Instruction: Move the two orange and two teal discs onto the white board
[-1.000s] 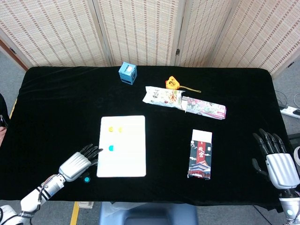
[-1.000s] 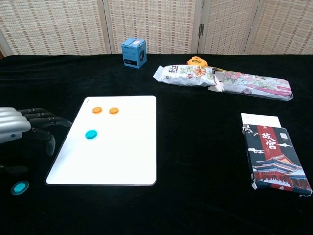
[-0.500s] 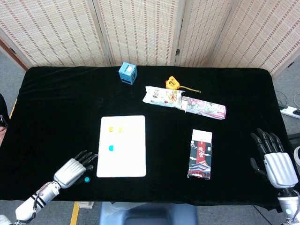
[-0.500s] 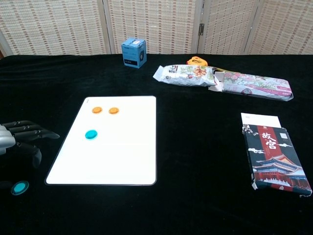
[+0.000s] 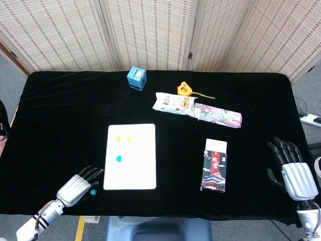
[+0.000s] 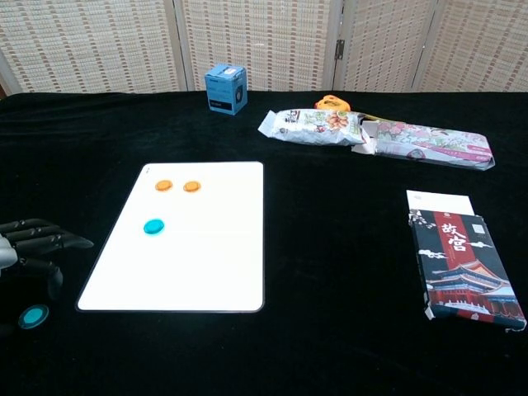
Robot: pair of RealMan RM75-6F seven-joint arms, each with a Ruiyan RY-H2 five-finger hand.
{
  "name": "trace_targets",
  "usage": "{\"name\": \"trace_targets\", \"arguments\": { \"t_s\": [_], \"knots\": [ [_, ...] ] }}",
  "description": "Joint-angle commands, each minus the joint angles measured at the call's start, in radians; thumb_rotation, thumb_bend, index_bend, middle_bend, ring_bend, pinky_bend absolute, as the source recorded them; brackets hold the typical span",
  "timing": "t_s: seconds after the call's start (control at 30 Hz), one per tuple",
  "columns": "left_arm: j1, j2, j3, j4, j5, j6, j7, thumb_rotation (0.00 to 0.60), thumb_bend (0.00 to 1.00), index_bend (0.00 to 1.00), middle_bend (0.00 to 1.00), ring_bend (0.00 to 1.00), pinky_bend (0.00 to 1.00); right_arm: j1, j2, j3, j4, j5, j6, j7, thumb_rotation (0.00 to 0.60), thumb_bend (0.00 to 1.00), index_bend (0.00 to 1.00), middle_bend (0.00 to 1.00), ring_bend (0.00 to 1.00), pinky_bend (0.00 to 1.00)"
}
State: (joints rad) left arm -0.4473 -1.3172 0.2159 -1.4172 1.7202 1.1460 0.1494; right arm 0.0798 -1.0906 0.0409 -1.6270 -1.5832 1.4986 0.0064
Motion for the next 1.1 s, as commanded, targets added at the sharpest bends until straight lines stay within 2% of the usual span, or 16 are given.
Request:
{"name": "trace_targets", "arguments": {
  "t_s": [0.03,0.93,1.1],
  "knots": [
    [0.003,-0.001,-0.001,0.001,0.001,0.0,0.0,0.6,0.36,0.4,0.07,0.0,0.0,0.0,0.0,0.0,0.001,0.001,-0.001,0.001,0.6,0.48,0.0,0.0,0.0,0.0],
    [0.008,-0.03,-0.02,0.023,-0.005,-0.033,-0.028,0.6,0.4,0.47,0.07,0.0,0.0,-0.005,-0.001,-0.003,0.008,0.006,0.007,0.009,0.6,0.48,0.0,0.0,0.0,0.0],
    [0.005,-0.036,-0.024,0.029,0.0,-0.034,-0.036,0.6,0.44,0.5,0.08,0.0,0.0,-0.006,-0.001,-0.004,0.008,0.007,0.007,0.01,0.6,0.48,0.0,0.0,0.0,0.0]
  ]
}}
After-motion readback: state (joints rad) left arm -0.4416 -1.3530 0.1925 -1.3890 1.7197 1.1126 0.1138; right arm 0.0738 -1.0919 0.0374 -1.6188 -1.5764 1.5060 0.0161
